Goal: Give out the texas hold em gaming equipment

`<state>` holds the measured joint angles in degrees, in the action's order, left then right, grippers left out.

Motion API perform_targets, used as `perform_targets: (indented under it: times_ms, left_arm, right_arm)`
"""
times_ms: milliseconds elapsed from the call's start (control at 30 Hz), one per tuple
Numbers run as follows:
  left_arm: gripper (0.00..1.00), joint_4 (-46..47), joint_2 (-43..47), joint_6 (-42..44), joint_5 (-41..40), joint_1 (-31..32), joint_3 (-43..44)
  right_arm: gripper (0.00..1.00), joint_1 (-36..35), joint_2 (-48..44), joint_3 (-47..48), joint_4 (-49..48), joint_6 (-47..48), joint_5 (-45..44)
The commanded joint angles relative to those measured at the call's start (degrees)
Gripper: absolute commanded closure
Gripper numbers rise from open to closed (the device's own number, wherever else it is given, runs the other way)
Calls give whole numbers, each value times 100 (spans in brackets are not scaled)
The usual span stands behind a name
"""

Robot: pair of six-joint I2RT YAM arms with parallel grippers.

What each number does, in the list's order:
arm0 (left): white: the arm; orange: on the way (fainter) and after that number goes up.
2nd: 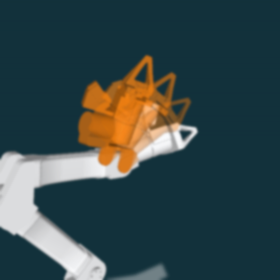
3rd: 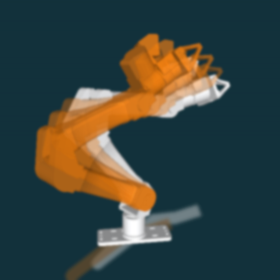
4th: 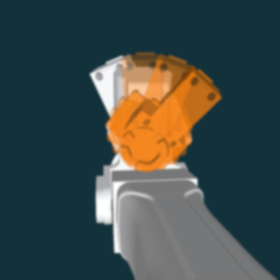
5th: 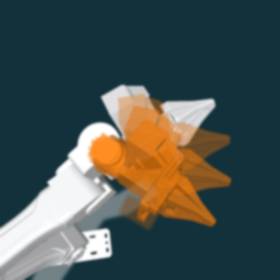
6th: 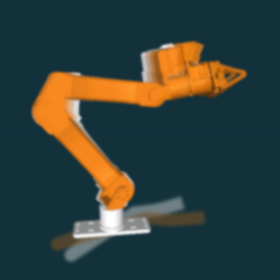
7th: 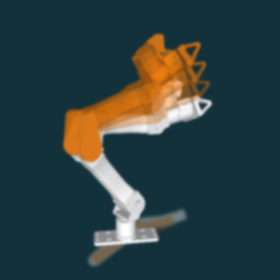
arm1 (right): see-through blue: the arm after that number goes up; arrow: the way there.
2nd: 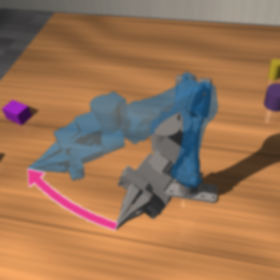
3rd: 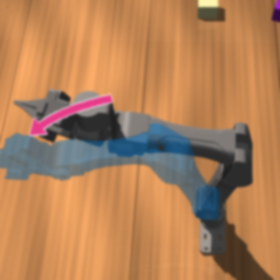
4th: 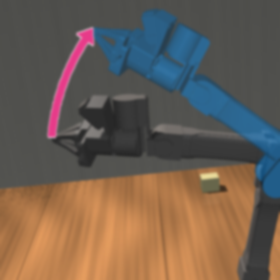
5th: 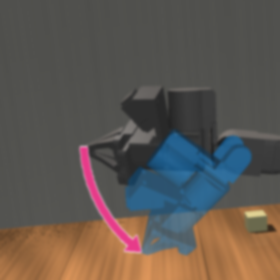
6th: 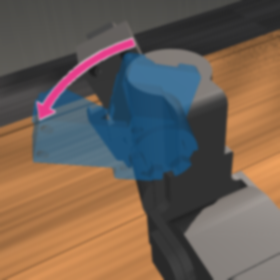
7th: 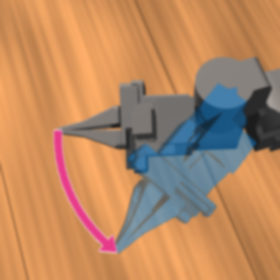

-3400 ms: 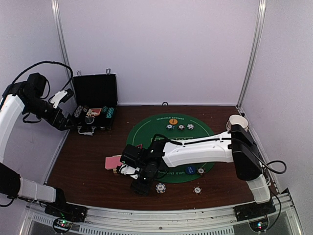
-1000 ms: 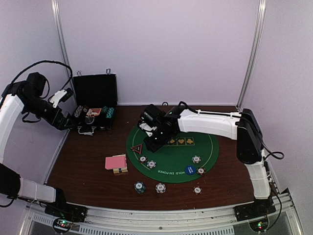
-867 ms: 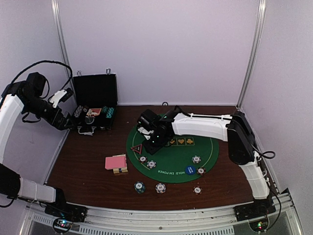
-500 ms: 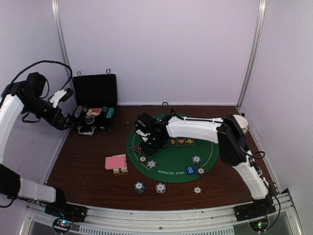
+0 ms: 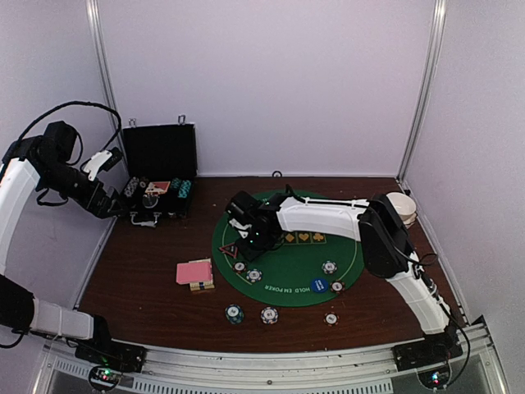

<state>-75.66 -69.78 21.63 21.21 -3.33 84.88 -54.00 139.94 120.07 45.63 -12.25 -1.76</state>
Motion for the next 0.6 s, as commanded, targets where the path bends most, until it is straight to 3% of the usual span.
perform_targets:
  times_ms: [0, 133, 400, 567]
  left_arm:
    - [2, -27, 25, 86, 23, -34, 83]
    - [2, -19, 16, 85, 12, -36, 90]
    - [2, -26, 64, 112, -42, -36, 81]
    - [3, -13, 91, 127, -30, -36, 80]
  right_arm:
    - [53, 47, 20, 183, 51, -67, -86]
    - [37, 47, -149, 260, 77, -27, -79]
    - [36, -64, -849, 174, 116, 58, -75]
    - [29, -507, -1605, -490, 52, 315, -97]
